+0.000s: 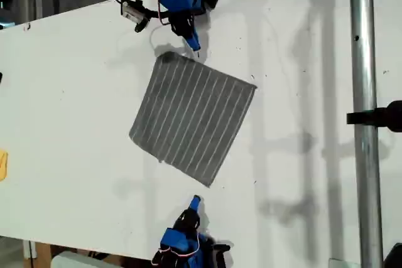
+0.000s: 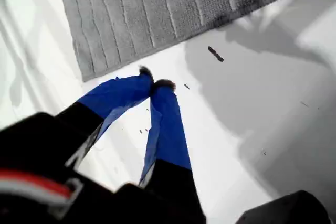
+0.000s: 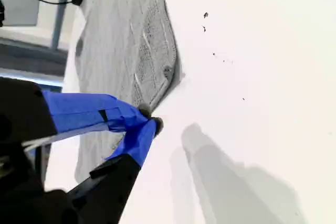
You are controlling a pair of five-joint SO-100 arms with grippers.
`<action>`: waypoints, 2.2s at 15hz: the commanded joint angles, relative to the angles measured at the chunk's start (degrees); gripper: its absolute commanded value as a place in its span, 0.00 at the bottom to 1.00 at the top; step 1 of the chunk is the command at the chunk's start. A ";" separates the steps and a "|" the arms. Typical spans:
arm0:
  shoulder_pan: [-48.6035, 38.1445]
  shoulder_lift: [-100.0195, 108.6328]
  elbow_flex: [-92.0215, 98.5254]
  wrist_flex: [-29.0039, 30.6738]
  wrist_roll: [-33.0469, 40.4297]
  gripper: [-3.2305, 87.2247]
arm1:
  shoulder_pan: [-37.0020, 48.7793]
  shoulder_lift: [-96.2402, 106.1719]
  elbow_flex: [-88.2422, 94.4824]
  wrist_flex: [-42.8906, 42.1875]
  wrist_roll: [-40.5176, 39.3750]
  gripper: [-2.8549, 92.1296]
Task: Grasp corners of a towel and fold twice.
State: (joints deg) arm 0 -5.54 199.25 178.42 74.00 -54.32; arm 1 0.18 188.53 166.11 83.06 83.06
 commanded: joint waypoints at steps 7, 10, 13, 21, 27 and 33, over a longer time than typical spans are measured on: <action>-5.27 0.00 -4.66 -0.62 -32.08 0.00 | 0.44 -0.26 -4.83 1.32 3.52 0.03; -4.48 -6.42 -20.74 5.27 -34.72 0.00 | -1.49 -9.84 -17.14 1.41 3.34 0.03; -2.29 -30.32 -40.69 6.59 -30.59 0.00 | -4.83 -37.62 -39.90 0.18 -0.53 0.03; 6.50 -74.88 -90.18 21.62 -17.31 0.00 | -20.74 -92.37 -97.03 11.43 -1.76 0.03; 8.00 -80.24 -91.76 22.24 -14.85 0.03 | -19.78 -101.16 -93.87 12.74 -4.57 0.45; 9.40 -79.98 -89.30 22.32 -16.17 0.04 | -20.65 -118.48 -89.65 2.29 -7.12 0.47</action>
State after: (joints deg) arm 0 3.08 118.92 89.56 96.06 -69.79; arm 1 -19.86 70.31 76.82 86.92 75.32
